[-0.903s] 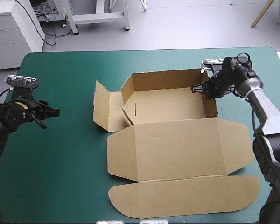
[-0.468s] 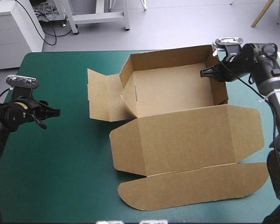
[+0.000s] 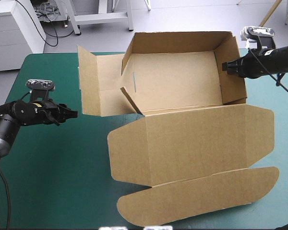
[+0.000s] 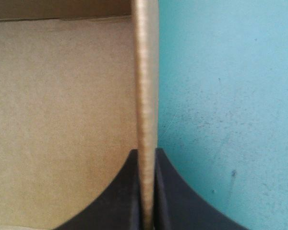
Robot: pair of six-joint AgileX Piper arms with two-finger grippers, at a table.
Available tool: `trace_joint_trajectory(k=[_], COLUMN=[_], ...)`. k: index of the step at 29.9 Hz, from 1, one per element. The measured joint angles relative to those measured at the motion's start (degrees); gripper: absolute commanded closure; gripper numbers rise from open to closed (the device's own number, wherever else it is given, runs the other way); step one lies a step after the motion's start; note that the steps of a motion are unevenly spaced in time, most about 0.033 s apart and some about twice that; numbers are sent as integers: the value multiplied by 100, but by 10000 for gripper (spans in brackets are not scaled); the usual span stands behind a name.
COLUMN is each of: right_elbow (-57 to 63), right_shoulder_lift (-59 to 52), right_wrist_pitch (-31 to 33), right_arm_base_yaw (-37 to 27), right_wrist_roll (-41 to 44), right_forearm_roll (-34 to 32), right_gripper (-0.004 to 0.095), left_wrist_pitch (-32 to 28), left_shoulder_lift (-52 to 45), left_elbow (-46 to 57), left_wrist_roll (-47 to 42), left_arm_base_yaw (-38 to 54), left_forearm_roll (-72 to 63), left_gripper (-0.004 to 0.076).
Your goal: Fold the box
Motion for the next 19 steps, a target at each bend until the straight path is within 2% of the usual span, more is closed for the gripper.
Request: trace_joint_trajectory(k=[11,19], right_elbow=[-6,-10], right_shoulder_lift=[-1,29], right_wrist_pitch=[145,63], right_arm_base_yaw=[-41,-41], right_wrist_roll=[-383,-388], right_forearm_roll=[688,759], right_gripper=[927,927], left_wrist_pitch=[76,798], left_shoulder_lift=[356,386], left_elbow=[0,0], left_wrist_roll=[2124,3293], left_arm_base_yaw=[0,0], left_forearm_roll=[-3073,-4688], left_gripper=[399,398])
